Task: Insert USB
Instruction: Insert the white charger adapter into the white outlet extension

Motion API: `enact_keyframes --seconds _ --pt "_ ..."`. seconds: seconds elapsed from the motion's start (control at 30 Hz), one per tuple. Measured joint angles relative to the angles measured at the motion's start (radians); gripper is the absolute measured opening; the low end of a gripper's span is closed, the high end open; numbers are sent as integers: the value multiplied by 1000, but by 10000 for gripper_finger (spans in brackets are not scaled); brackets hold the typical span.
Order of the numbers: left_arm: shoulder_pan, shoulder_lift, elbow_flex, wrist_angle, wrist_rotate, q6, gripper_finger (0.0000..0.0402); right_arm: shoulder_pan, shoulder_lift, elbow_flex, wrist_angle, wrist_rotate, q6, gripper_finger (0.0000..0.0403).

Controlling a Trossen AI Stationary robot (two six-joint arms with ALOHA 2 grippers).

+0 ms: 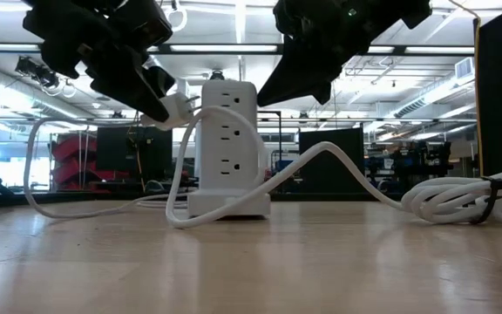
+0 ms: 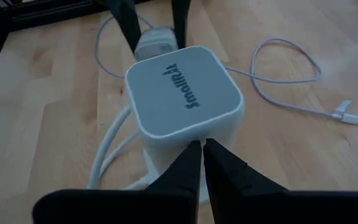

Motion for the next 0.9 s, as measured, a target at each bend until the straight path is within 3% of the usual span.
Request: enact_keyframes --seconds 0.23,0.9 --pt "4 -14 2 -44 -75 -27 129 2 0 2 22 -29 1 2" --pt "3 -13 90 -185 -32 29 129 2 0 2 44 -18 -52 1"
